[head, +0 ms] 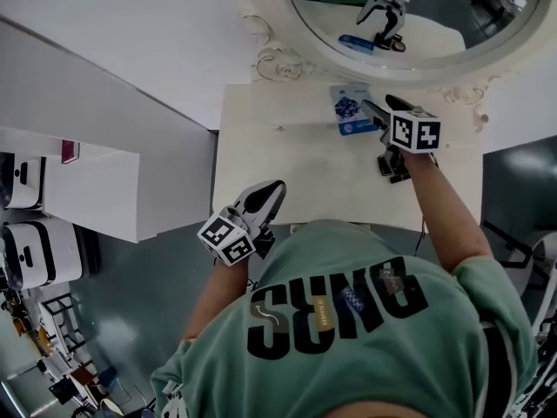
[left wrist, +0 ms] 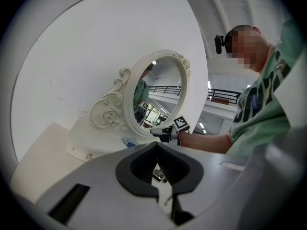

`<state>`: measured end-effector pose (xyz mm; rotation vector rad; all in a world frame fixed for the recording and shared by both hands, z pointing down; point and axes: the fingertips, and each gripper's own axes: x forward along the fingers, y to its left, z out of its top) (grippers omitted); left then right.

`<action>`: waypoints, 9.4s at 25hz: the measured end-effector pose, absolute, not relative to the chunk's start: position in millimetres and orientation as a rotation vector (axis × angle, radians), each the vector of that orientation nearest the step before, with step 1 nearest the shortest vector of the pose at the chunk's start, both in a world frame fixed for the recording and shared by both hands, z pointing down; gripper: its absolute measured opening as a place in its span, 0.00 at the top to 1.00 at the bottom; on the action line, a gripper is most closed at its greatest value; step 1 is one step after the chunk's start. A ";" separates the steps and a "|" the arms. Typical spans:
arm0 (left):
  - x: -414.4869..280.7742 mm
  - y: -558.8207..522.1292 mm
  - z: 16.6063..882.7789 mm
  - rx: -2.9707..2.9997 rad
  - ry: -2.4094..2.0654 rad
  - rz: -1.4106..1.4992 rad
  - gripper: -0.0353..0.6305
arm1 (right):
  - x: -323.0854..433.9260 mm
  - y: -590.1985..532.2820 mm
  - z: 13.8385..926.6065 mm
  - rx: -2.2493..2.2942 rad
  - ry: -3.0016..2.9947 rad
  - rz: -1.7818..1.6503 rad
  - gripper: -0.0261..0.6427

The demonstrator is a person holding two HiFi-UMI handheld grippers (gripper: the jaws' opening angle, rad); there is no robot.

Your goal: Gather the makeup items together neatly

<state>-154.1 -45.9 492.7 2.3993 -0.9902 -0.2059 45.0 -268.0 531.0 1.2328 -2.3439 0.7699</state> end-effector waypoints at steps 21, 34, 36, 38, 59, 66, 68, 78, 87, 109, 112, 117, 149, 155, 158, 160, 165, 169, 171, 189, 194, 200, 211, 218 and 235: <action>11.5 -99.5 410.8 2.655 -0.714 -0.180 0.93 | 226.9 -133.6 528.3 1.123 -2.426 0.378 0.97; 7.5 -88.7 435.0 2.572 -0.824 -0.030 0.93 | 212.8 -156.2 716.2 0.749 -2.120 0.483 0.57; 2.2 -87.1 436.6 2.559 -0.846 -0.019 0.93 | 211.3 -160.7 725.9 0.736 -2.114 0.497 0.57; -2.9 -85.6 439.2 2.546 -0.862 -0.010 0.93 | 210.5 -163.5 731.0 0.725 -2.107 0.505 0.57; -65.4 -79.2 445.2 2.511 -0.914 -0.179 0.93 | 137.6 -274.2 571.0 0.924 -2.266 0.430 0.66; -110.6 -63.7 456.0 2.455 -0.996 -0.198 0.93 | 121.4 -301.8 619.7 0.989 -2.123 0.527 0.66; -121.3 -57.3 459.3 2.437 -1.019 -0.196 0.93 | 124.3 -299.8 634.3 0.995 -2.079 0.513 0.65; -134.9 -50.4 455.9 2.441 -1.022 -0.200 0.93 | 118.4 -297.2 601.6 1.042 -2.189 0.489 0.58; -92.2 -62.8 451.7 2.488 -0.918 -0.184 0.93 | 151.4 -197.9 576.7 0.742 -2.329 0.359 0.67; -20.2 -63.8 456.0 2.508 -0.813 -0.073 0.93 | 192.1 -90.9 730.1 0.245 -2.006 0.158 0.83; -23.1 -65.8 456.2 2.511 -0.813 -0.092 0.93 | 190.4 -78.6 722.5 0.261 -2.041 0.255 0.83; -32.5 -72.2 456.0 2.509 -0.807 -0.135 0.93 | 185.5 -93.0 675.0 0.503 -2.164 0.463 0.83; -124.6 -64.9 470.5 2.420 -0.949 -0.204 0.93 | 234.3 -299.0 636.2 1.557 -1.775 0.909 0.82; -114.3 -64.6 465.4 2.441 -0.922 -0.198 0.93 | 226.3 -297.3 620.0 1.503 -1.901 0.930 0.66; -105.4 -64.5 461.6 2.456 -0.904 -0.198 0.93 | 222.4 -289.4 585.6 1.461 -2.005 0.747 0.66; -99.3 -64.8 459.9 2.467 -0.893 -0.198 0.93 | 208.8 -274.2 563.2 1.364 -2.105 0.597 0.66; -84.1 -64.7 459.0 2.479 -0.875 -0.188 0.93 | 163.7 -202.0 579.6 1.058 -2.181 0.535 0.68; -69.2 -66.2 456.8 2.493 -0.851 -0.174 0.93 | 153.0 -164.1 645.3 0.971 -2.056 0.671 0.62; -65.0 -65.8 458.3 2.494 -0.845 -0.161 0.93 | 151.6 -156.3 672.6 0.964 -1.993 0.720 0.57; -88.4 -65.0 473.2 2.445 -0.900 -0.143 0.93 | 147.6 -159.0 735.5 1.010 -1.823 0.778 0.43; -93.7 -74.2 472.6 2.452 -0.875 -0.160 0.93 | 147.4 -159.5 734.5 1.027 -1.785 0.809 0.50; -107.5 -81.9 470.9 2.459 -0.847 -0.186 0.93 | 136.5 -154.4 715.0 1.029 -1.819 0.811 0.50; -171.8 -75.4 466.9 2.481 -0.799 -0.242 0.93 | 8.9 -207.6 585.7 1.102 -2.079 0.855 0.50; -240.2 -60.0 471.1 2.457 -0.855 -0.268 0.93 | -89.9 -257.2 578.2 1.089 -2.079 0.898 0.51; -320.6 -33.7 497.1 2.369 -0.989 -0.321 0.93 | -138.6 -290.1 622.7 1.233 -1.936 0.927 0.46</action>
